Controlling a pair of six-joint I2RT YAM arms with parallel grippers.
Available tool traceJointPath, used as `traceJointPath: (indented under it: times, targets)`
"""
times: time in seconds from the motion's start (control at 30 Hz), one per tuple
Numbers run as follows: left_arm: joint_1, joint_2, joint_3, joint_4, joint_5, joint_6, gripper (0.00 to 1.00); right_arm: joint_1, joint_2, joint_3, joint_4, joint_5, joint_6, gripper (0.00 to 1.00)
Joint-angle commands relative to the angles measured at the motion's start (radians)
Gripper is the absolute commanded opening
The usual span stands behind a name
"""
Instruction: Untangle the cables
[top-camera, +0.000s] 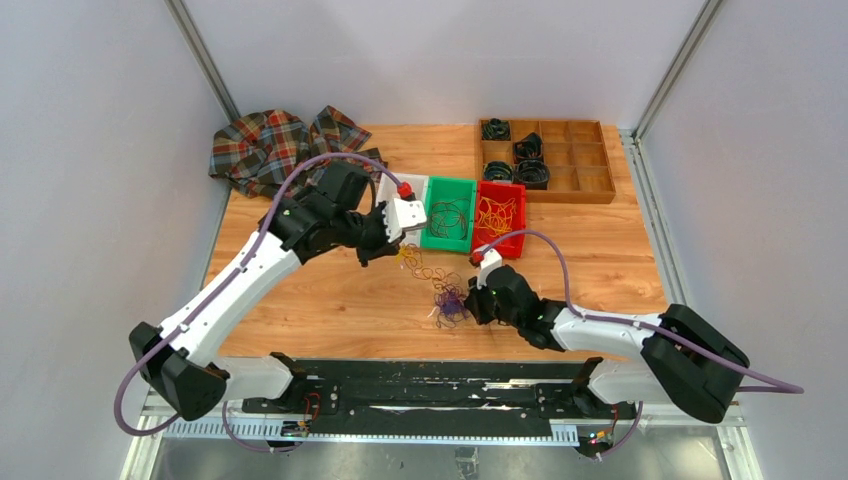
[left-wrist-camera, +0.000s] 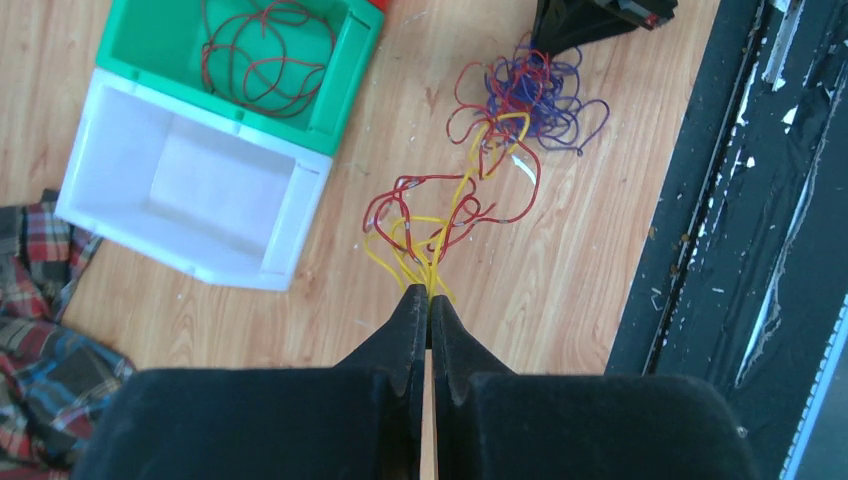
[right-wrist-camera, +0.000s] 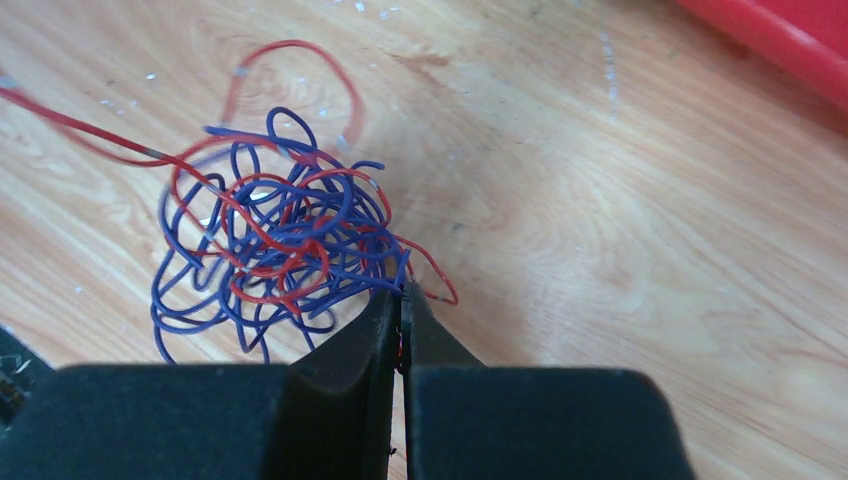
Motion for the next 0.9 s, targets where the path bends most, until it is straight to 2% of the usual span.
traceJointPath:
  times: [0.0,0.1,0.27,0.4,0.47,0.7,0.87]
  targets:
    - [0.005,-0.046,0.075,-0.128,-0.080,0.018,0.01,0.009,-0.029,0.088,-0.189,0.175,0.010,0.01]
    - [0.005,-0.068,0.138,-0.181,-0.120,0.039,0.01,0.012,-0.055,0.139,-0.277,0.225,-0.001,0.04]
    - [0.005,-0.123,0.124,-0.193,-0.114,0.036,0.01,0.026,-0.165,0.204,-0.268,0.231,-0.087,0.29]
    - [0.005,-0.145,0.088,-0.193,-0.054,0.011,0.00,0.038,-0.252,0.234,-0.172,0.110,-0.146,0.49]
    - [0.004,-0.142,0.084,-0.192,-0.022,-0.008,0.00,0.048,-0.261,0.249,-0.104,0.007,-0.154,0.55]
    - [0.004,-0.132,0.110,-0.198,0.024,-0.034,0.00,0.188,-0.131,0.379,0.080,-0.119,-0.269,0.60]
    - [0.004,-0.142,0.120,-0.227,0.074,-0.025,0.00,0.213,-0.019,0.471,0.116,-0.156,-0.340,0.60]
